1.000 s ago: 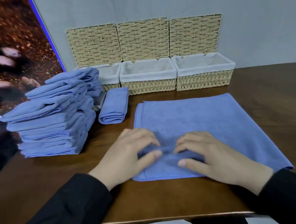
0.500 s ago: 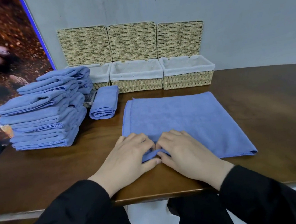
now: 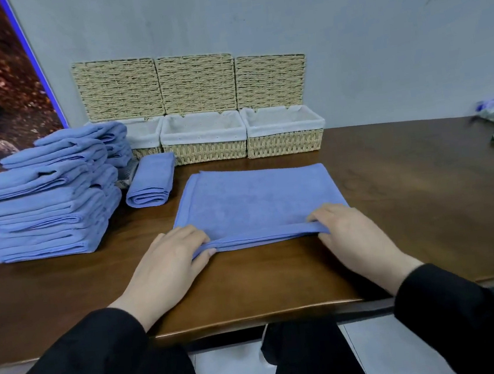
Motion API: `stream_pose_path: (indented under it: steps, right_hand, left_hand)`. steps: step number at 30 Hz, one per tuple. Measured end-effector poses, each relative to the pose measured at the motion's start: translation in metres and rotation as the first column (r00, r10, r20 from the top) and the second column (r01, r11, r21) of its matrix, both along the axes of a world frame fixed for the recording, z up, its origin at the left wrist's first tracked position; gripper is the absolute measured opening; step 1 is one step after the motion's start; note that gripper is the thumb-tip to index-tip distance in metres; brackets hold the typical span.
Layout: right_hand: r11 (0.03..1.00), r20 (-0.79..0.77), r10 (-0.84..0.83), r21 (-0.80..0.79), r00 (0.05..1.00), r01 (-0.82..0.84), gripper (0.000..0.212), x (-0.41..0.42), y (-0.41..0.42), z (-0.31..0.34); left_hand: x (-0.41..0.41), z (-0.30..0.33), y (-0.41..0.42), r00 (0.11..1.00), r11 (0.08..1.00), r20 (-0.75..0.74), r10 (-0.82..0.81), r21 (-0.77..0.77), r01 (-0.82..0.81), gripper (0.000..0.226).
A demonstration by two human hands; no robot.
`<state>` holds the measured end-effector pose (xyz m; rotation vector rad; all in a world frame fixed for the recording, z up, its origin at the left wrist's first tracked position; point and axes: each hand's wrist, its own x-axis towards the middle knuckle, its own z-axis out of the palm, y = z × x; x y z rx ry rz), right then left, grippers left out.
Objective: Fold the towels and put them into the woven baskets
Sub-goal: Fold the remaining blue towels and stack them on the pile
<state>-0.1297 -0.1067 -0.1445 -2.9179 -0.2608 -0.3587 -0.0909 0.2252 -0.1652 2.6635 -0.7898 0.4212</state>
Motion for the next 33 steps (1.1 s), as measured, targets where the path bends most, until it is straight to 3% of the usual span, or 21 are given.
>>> stream_pose_path:
  steps: [2, 8, 13, 20, 25, 28, 33]
  right_hand:
    - [0.996, -0.015, -0.044, 0.074, 0.999, 0.045, 0.024, -0.006, -0.019, 0.007]
    - [0.959, -0.146, -0.038, 0.274, 0.989, 0.077, 0.025, -0.031, -0.052, 0.027]
    - [0.927, -0.262, 0.001, 0.363, 0.965, 0.097, 0.013, -0.035, -0.063, 0.030]
    - [0.860, -0.209, -0.044, 0.490, 0.977, 0.143, 0.028, -0.031, -0.065, 0.028]
    - [0.666, -0.195, -0.007, 0.731, 0.981, 0.150, 0.023, -0.025, -0.057, 0.038]
    - [0.778, -0.126, -0.030, 0.619, 0.992, 0.102, 0.020, -0.007, -0.062, 0.046]
    - [0.850, -0.183, -0.084, 0.499, 0.980, 0.166, 0.020, 0.040, -0.066, 0.051]
  left_hand:
    - [0.000, 0.001, 0.003, 1.000, 1.000, -0.019, 0.000, -0.022, -0.001, 0.007]
    - [0.000, 0.003, 0.013, 0.997, 0.988, -0.072, 0.011, -0.151, -0.022, 0.015]
    - [-0.006, 0.013, 0.024, 0.969, 0.933, -0.247, -0.023, -0.353, -0.068, 0.015]
    - [-0.008, 0.025, 0.031, 0.914, 0.869, -0.404, -0.030, -0.462, -0.176, 0.014]
    - [-0.011, 0.057, 0.030, 0.835, 0.821, -0.540, -0.110, -0.522, -0.229, 0.018]
    - [-0.002, 0.072, 0.031, 0.852, 0.837, -0.520, -0.070, -0.495, -0.233, 0.019]
    - [0.051, 0.070, 0.026, 0.870, 0.901, -0.482, 0.102, -0.326, -0.286, 0.022]
